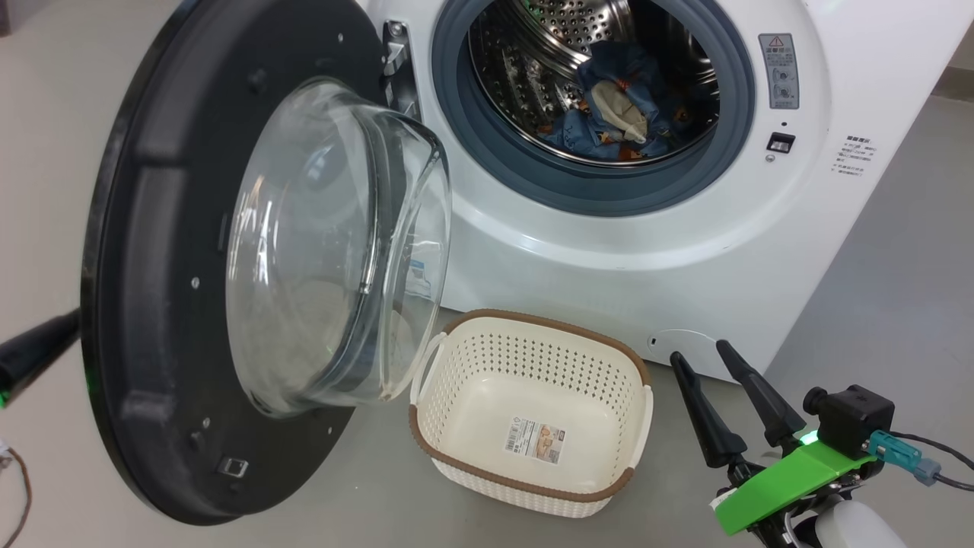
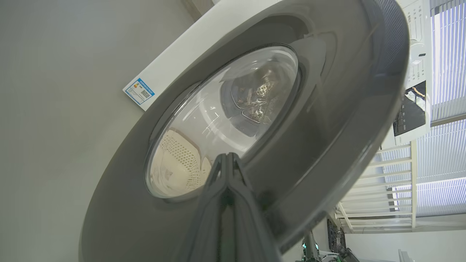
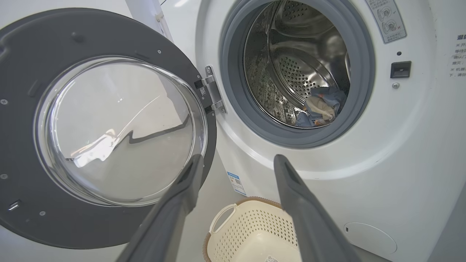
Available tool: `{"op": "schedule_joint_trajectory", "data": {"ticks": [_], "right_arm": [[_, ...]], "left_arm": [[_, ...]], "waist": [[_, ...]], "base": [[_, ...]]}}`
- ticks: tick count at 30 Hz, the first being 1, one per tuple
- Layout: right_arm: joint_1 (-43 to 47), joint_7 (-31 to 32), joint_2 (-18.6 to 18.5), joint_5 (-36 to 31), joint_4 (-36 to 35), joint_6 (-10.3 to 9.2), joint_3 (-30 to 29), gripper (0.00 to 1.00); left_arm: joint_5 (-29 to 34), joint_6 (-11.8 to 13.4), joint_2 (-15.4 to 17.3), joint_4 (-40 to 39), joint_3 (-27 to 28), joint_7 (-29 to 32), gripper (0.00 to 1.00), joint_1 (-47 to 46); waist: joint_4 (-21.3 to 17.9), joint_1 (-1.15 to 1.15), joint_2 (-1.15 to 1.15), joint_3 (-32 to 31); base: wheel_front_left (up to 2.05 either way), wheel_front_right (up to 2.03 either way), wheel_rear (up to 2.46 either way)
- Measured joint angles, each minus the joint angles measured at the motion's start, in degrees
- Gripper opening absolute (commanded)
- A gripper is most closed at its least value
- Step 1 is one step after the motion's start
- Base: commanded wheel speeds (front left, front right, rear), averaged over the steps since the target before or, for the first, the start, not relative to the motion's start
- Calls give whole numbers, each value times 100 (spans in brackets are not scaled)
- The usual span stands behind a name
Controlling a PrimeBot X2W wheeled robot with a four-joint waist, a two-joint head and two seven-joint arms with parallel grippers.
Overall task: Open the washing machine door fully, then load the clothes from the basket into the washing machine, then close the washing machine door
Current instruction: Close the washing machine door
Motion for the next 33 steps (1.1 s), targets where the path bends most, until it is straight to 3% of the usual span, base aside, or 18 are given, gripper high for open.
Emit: {"op": "schedule_joint_trajectory", "data": {"ticks": [1,4,5,6,7,11,19,27,33], "right_arm": [[9,0,0,0,0,0,-3,100],[14,0,2,0,0,0,-9,100],[17,0,3,0,0,0,-12,100],[26,0,7,0,0,0,-14,100],[42,0,10,0,-1,0,-15,100],[99,0,27,0,1,0,-18,100],[98,0,55,-10,-135,0,-37,100],[97,0,43,-49,-289,0,-76,100],[95,0,-5,-75,-357,0,-138,100]], "left_arm": [[23,-57,4,27,18,-76,0,-8],[112,-185,16,86,56,-283,28,-19],[142,-194,24,104,71,-348,47,-20],[151,-245,31,123,94,-412,82,-20],[154,-286,37,143,120,-479,100,-21],[255,-388,41,157,189,-655,100,-23],[566,-856,75,-100,378,-1293,100,14],[937,-1191,-35,-1007,442,-2175,100,779],[1466,-1244,-199,-1806,271,-3060,100,1627]], "waist": [[8,0,0,-1],[37,0,0,-10],[47,0,0,-13],[58,0,0,-17],[69,0,0,-22],[105,0,0,-41],[186,0,0,-75],[238,0,0,27],[263,0,0,127]], "base": [[0,0,0],[0,0,0],[0,0,0],[0,0,0],[0,0,0],[0,0,0],[0,0,0],[0,0,0],[0,0,0]]}}
